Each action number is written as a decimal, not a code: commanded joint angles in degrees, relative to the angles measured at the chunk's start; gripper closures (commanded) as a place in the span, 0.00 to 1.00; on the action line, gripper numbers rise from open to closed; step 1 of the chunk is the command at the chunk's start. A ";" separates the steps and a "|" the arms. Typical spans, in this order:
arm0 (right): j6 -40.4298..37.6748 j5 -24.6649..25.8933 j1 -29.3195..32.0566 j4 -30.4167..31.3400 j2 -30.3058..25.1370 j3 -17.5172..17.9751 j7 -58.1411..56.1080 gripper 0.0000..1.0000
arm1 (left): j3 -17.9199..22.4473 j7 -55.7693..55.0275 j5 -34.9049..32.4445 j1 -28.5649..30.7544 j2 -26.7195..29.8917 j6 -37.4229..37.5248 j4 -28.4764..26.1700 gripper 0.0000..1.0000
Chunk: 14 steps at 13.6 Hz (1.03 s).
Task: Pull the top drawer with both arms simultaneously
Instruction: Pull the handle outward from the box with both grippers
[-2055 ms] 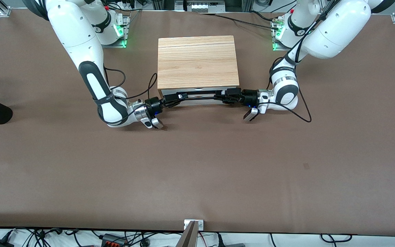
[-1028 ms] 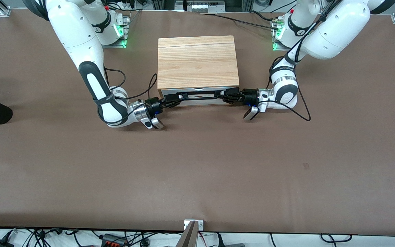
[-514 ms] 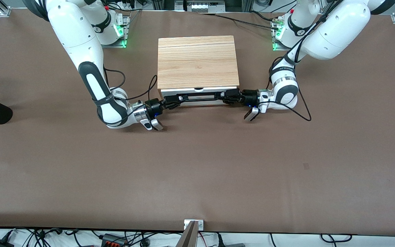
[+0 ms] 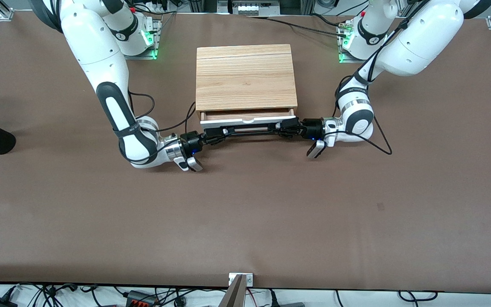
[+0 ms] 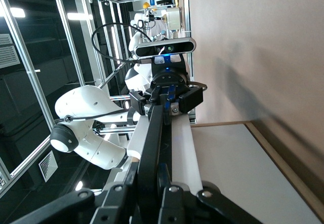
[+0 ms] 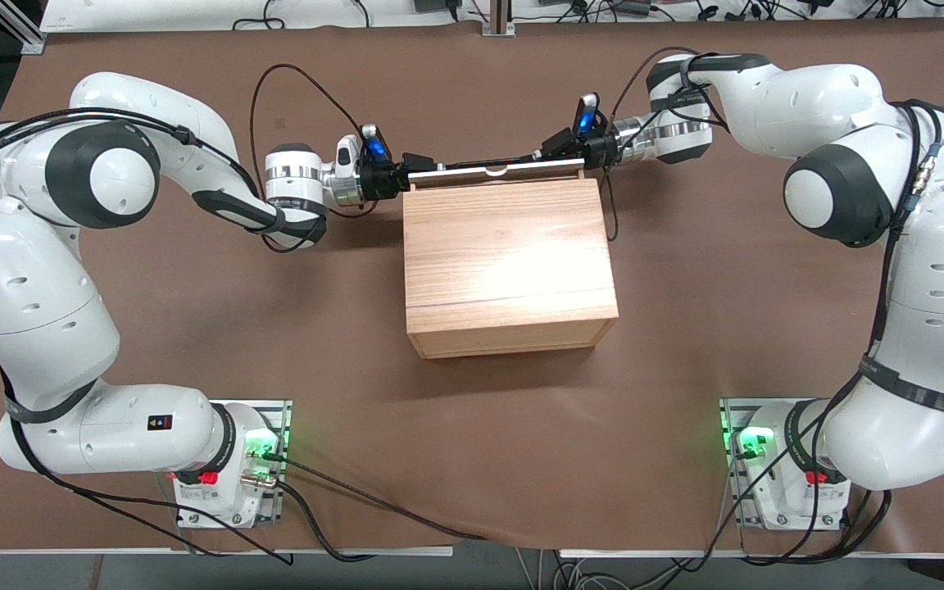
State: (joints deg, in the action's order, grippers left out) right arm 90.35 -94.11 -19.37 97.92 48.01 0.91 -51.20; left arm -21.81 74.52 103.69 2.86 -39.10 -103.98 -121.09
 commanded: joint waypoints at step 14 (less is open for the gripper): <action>-0.53 -1.25 1.70 -13.72 8.06 -0.12 6.37 0.95 | 1.95 1.07 1.16 0.13 -4.14 -2.19 8.24 0.87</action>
State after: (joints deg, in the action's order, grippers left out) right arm 90.30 -94.41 -18.99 85.87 54.84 0.79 -46.16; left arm -20.47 72.05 103.56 2.93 -41.93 -104.71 -115.27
